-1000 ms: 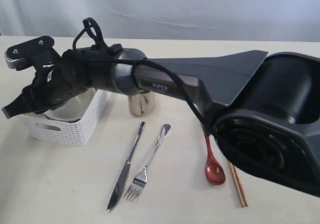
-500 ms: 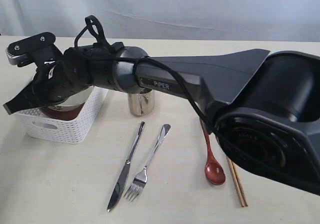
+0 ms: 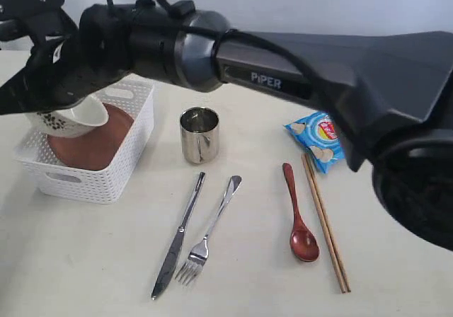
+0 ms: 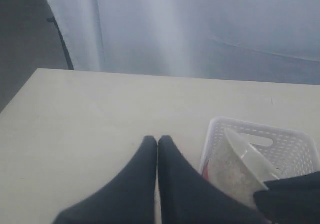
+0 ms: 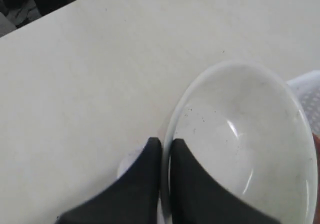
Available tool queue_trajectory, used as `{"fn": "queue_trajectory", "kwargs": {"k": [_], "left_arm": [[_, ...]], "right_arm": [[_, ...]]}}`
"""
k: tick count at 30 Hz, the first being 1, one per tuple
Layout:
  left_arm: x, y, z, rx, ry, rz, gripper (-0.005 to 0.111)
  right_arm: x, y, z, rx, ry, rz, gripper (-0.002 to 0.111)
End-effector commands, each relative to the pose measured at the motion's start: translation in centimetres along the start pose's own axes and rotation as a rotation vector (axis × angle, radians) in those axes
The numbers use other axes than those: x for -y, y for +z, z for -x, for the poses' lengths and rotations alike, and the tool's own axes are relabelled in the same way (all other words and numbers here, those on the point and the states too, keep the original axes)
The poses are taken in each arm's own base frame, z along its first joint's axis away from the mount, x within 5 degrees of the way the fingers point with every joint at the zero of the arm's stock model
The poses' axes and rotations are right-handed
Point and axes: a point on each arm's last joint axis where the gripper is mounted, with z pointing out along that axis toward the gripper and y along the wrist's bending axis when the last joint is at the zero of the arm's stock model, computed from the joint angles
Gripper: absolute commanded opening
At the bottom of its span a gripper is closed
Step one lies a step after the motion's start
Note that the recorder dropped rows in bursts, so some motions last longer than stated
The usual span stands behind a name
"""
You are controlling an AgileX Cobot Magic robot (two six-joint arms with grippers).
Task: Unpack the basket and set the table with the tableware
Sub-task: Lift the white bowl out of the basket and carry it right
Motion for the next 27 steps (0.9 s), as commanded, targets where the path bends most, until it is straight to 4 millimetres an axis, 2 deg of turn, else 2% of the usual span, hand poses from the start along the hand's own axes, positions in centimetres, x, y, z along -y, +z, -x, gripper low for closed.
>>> {"fn": "queue_trajectory", "kwargs": {"k": [1,9,14,20,21,24,26,27], "left_arm": [[0.1,-0.1,-0.1,0.002,-0.008,-0.006,0.000],[0.1,-0.1,-0.1,0.002,-0.008,-0.006,0.000],[0.1,-0.1,-0.1,0.002,-0.008,-0.006,0.000],[0.1,-0.1,-0.1,0.002,-0.008,-0.006,0.000],[0.1,-0.1,-0.1,0.002,-0.008,-0.006,0.000],[0.1,-0.1,-0.1,0.002,-0.008,-0.006,0.000],[0.1,-0.1,-0.1,0.002,-0.008,-0.006,0.000],[0.1,-0.1,-0.1,0.002,-0.008,-0.006,0.000]], "right_arm": [[0.6,-2.3,1.7,0.025,-0.022,-0.041,0.000],[1.2,-4.3,1.9,-0.072,-0.103,-0.148,0.000],[1.8,-8.7,2.9,-0.190,-0.205,-0.291,0.000],[2.4,-14.7,3.4,-0.363,-0.200,-0.455,0.000],[2.4,-16.0,3.2,-0.410,-0.178,-0.475,0.000],[2.4,-17.0,1.9,-0.472,-0.135,-0.492,0.000],[2.6,-16.9,-0.5,-0.549,-0.109,-0.501,0.000],[2.9,-16.4,-2.6,-0.595,-0.096,-0.505,0.000]]}}
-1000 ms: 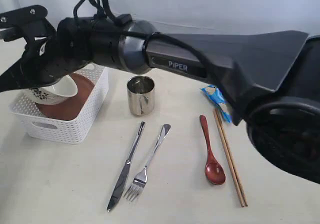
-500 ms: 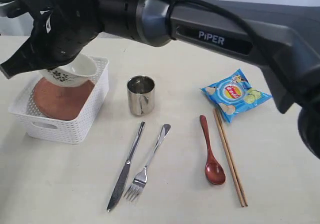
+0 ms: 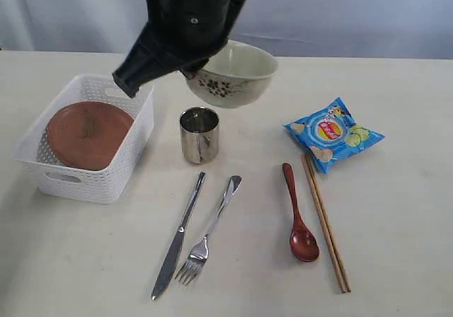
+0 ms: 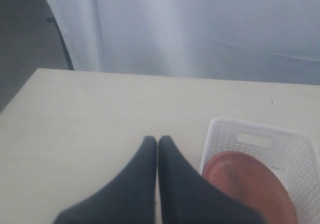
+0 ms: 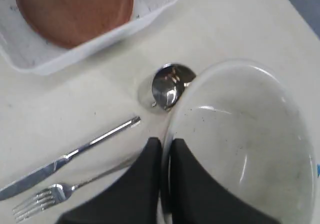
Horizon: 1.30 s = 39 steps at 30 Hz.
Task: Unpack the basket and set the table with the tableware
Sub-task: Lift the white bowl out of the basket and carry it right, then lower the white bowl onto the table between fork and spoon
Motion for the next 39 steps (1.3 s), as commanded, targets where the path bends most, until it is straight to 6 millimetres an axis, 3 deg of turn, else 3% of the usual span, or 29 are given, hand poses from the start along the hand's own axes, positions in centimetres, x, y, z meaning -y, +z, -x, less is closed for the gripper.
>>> {"fn": "queue_trajectory", "kwargs": {"k": [1,6,9,13,26,32,39], "left_arm": [[0.1,-0.1,-0.1,0.002,-0.008,-0.006,0.000],[0.1,-0.1,-0.1,0.002,-0.008,-0.006,0.000],[0.1,-0.1,-0.1,0.002,-0.008,-0.006,0.000],[0.1,-0.1,-0.1,0.002,-0.008,-0.006,0.000],[0.1,-0.1,-0.1,0.002,-0.008,-0.006,0.000],[0.1,-0.1,-0.1,0.002,-0.008,-0.006,0.000],[0.1,-0.1,-0.1,0.002,-0.008,-0.006,0.000]], "right_arm": [[-0.9,3.3,-4.7,-0.141,0.030,-0.012,0.000],[-3.9,8.6,-10.5,-0.158,0.047,0.051,0.000],[-5.5,9.8,-12.2,-0.125,0.041,0.080,0.000],[-6.7,9.6,-12.1,-0.077,0.018,0.065,0.000],[-7.2,10.0,-11.9,-0.023,0.028,0.095,0.000],[-7.5,11.6,-12.7,-0.102,0.008,0.070,0.000],[-8.1,12.7,-12.5,-0.071,-0.009,0.091,0.000]]}}
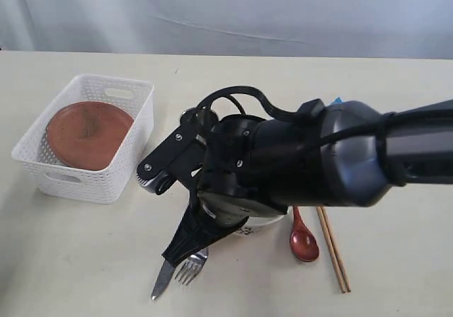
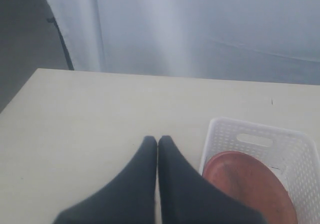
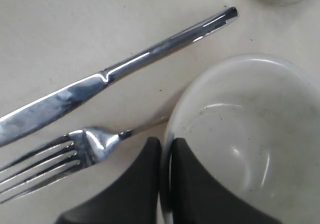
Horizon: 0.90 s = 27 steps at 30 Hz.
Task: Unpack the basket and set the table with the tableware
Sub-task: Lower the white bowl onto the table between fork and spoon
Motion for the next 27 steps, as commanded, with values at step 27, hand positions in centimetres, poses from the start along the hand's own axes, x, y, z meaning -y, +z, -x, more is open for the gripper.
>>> {"fn": "queue_trajectory", "kwargs": {"k": [27], "left_arm": [[0.1,-0.1,-0.1,0.002,-0.008,-0.006,0.000]], "right_arm": [[-1.9,2.1,1.4,0.168,0.024,0.136,0.000]]}}
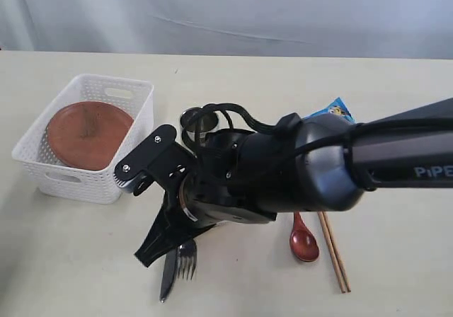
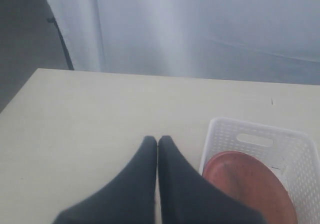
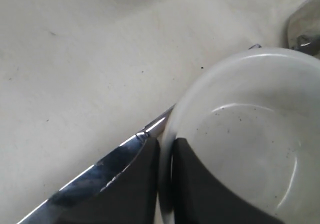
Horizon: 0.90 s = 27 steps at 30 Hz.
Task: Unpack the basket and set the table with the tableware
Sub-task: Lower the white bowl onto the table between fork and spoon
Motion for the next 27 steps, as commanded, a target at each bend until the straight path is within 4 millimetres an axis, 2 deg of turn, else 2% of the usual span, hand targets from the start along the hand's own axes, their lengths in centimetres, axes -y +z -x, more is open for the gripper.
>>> {"fn": "queue_trajectory", "kwargs": {"k": [1,8,14,27], "left_arm": [[0.1,-0.1,-0.1,0.002,-0.008,-0.006,0.000],[0.1,-0.1,-0.1,0.002,-0.008,-0.006,0.000],[0.1,-0.1,-0.1,0.002,-0.008,-0.006,0.000],[0.1,-0.1,-0.1,0.002,-0.008,-0.006,0.000]], "right_arm": [[-0.2,0.4,-0.1,0.004,0.043,0.017,0.000],[0.7,-0.2,-0.8,-0.134,0.053,-0.081,0.000],[0.9,-1.2,-0.6,-0.127,0.071,-0.093,0.000],[1.0,-1.1,-0.8,-0.142,0.074,-0.100,0.000]]}}
